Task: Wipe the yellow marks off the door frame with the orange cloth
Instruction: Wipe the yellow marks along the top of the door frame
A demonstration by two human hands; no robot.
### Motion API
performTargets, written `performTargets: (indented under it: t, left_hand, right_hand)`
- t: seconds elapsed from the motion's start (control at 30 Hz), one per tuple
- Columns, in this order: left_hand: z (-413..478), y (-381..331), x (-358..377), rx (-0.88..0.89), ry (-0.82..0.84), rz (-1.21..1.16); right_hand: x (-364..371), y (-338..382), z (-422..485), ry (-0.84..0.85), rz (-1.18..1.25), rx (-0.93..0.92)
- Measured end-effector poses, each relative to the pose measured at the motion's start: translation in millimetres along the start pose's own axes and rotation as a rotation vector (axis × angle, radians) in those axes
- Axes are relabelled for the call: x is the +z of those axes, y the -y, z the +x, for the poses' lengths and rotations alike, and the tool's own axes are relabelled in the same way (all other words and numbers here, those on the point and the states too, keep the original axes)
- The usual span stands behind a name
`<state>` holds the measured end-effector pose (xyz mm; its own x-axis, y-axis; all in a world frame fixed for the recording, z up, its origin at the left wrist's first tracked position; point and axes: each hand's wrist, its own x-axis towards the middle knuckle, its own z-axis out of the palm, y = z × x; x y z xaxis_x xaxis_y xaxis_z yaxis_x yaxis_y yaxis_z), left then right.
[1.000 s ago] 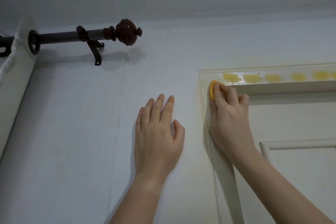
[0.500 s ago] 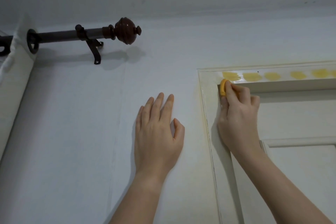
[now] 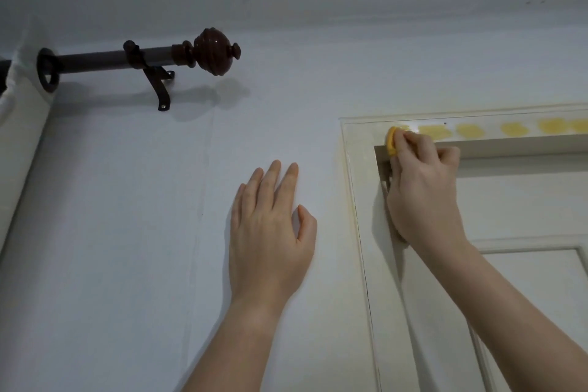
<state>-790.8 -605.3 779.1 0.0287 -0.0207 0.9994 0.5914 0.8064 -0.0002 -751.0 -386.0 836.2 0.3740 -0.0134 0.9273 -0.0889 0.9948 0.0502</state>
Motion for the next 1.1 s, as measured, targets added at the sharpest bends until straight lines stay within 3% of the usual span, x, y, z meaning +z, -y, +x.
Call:
performTargets:
  t: [0.13,0.33,0.47,0.63,0.8,0.97,1.1]
  left_hand:
    - [-0.1,-0.5,-0.3,0.002,-0.002,-0.007]
    - [-0.6,-0.7,-1.0,0.005,-0.001,0.003]
    - [0.3,-1.1,0.5,0.005,-0.013,0.009]
    - [-0.3,-0.7,0.3,0.003,-0.003,-0.004]
    - [0.3,-1.2,0.9,0.003,-0.022,-0.007]
    - [-0.3,-0.8,0.2,0.002,-0.017,-0.008]
    - [0.3,-0.1,0.4,0.010,-0.023,0.004]
  right_hand:
    - [11.5,8.4,5.5,0.059,0.017,-0.150]
    - [-7.1,-10.7,-0.9,0.012,-0.017,0.028]
    - [6.6,3.1,8.1,0.083,0.003,-0.140]
    - [-9.0,-16.0,5.7,0.033,-0.043,0.057]
    - [8.9,-0.8,7.5,0.073,-0.012,-0.120]
    - [-3.5,-16.7,5.7,0.024,-0.017,0.038]
    - [11.0,1.2,6.6,0.086,0.051,-0.112]
